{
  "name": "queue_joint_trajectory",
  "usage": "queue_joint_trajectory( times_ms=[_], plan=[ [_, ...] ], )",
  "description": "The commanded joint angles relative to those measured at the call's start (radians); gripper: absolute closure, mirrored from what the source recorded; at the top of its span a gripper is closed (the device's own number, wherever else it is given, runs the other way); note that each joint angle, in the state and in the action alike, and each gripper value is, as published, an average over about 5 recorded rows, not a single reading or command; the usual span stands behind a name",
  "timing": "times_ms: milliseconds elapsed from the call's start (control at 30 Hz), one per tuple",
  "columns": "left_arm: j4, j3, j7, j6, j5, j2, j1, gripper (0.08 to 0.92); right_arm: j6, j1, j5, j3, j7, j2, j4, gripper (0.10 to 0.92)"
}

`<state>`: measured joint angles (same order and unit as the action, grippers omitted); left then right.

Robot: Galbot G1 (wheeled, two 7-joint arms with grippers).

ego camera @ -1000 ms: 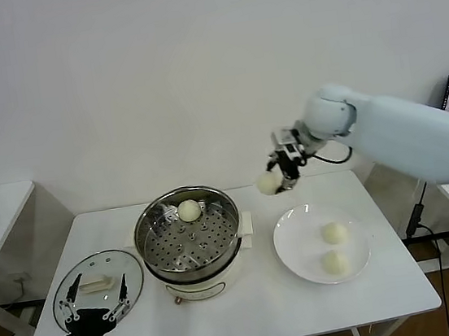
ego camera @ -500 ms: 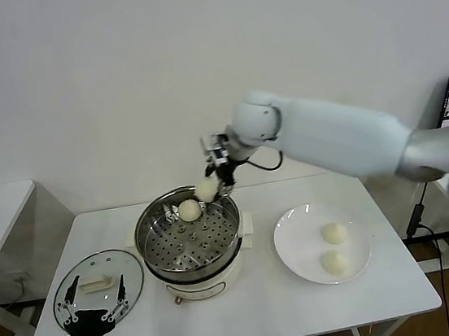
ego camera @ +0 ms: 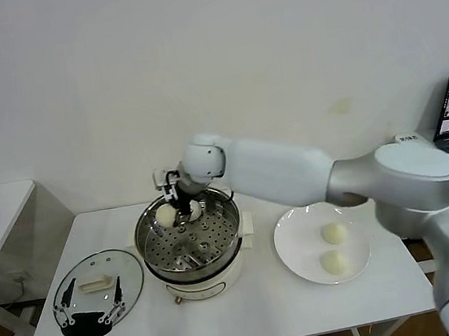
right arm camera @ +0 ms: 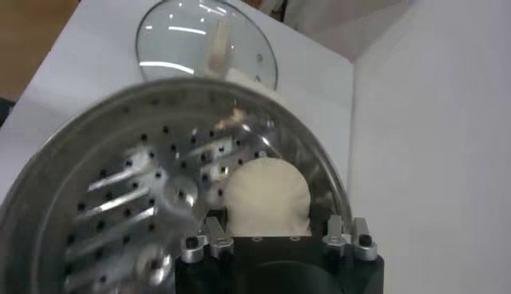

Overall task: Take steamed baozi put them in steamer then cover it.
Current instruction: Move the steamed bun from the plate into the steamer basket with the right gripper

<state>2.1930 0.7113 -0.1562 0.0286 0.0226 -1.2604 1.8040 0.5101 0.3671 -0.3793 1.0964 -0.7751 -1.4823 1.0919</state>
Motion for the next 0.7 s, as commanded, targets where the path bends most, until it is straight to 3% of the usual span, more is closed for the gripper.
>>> queue_joint_trajectory(
  times_ms=[33,700],
  plan=[
    [-0.001,0.001,-0.001,0.003,0.001,-0.001,0.000,0.177,0.024,-0.039,0.020,0.011,0.036,-0.088,-0.069,0.389],
    [-0.004,-0.002,-0.001,0.004,0.003,-0.003,-0.009,0.177,0.074,-0.050,0.034,0.025,0.025,-0.093,-0.077,0.380]
  ],
)
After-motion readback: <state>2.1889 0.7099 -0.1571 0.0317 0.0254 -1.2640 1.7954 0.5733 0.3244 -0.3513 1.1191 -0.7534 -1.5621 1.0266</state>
